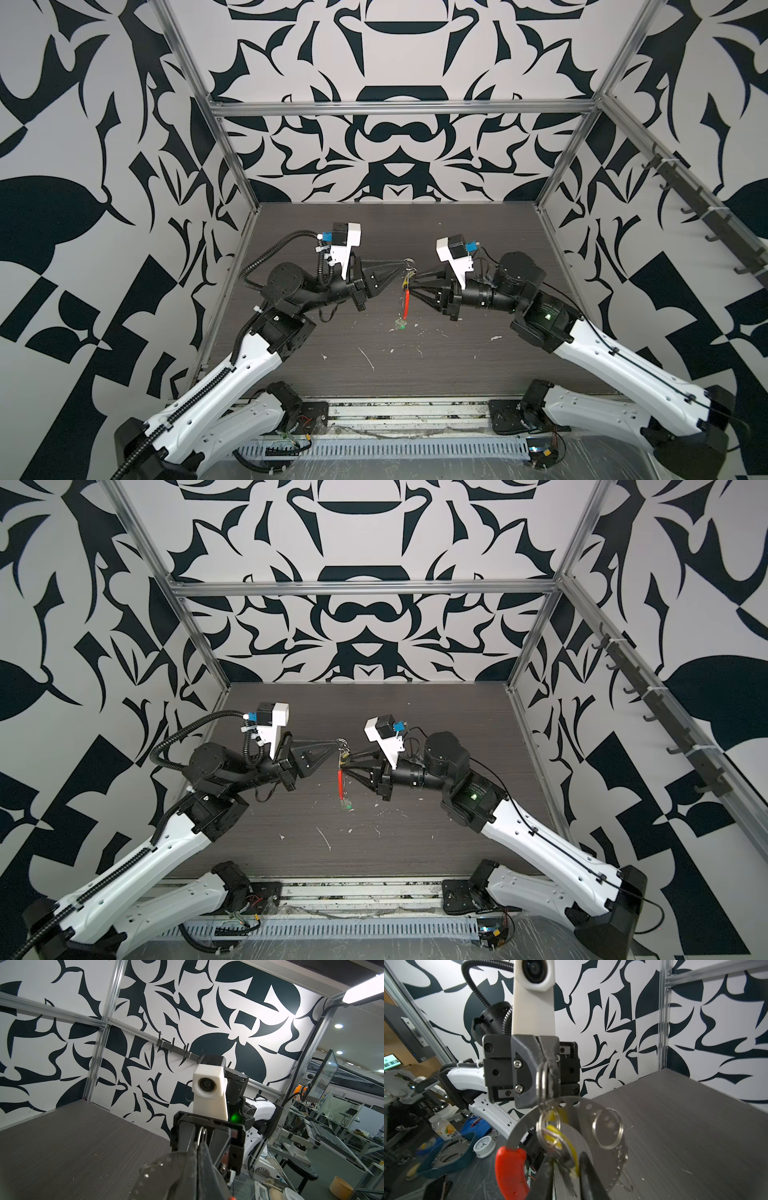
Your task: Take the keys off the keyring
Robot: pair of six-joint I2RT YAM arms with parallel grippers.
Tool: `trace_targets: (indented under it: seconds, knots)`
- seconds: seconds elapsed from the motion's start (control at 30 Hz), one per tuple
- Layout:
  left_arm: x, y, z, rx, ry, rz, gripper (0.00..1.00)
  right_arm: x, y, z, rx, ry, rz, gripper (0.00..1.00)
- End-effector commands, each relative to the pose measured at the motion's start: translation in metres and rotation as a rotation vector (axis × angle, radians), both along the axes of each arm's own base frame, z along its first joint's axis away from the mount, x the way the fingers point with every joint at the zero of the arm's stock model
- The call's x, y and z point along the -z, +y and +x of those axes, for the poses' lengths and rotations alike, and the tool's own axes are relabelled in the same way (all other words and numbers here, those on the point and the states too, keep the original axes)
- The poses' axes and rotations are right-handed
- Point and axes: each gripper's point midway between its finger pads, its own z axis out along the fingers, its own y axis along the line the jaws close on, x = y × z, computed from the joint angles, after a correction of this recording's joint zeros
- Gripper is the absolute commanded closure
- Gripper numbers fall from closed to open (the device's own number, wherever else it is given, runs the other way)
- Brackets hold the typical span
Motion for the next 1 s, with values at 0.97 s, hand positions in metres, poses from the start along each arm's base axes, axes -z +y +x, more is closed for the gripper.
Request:
trace_targets:
  seconds: [0.97]
  knots:
    - [-0.003,0.007,-0.003,-0.03,-0.031,-0.025,1.0,-0.002,0.007,-0.014,-0.042,-0.032,-0.085,0.78]
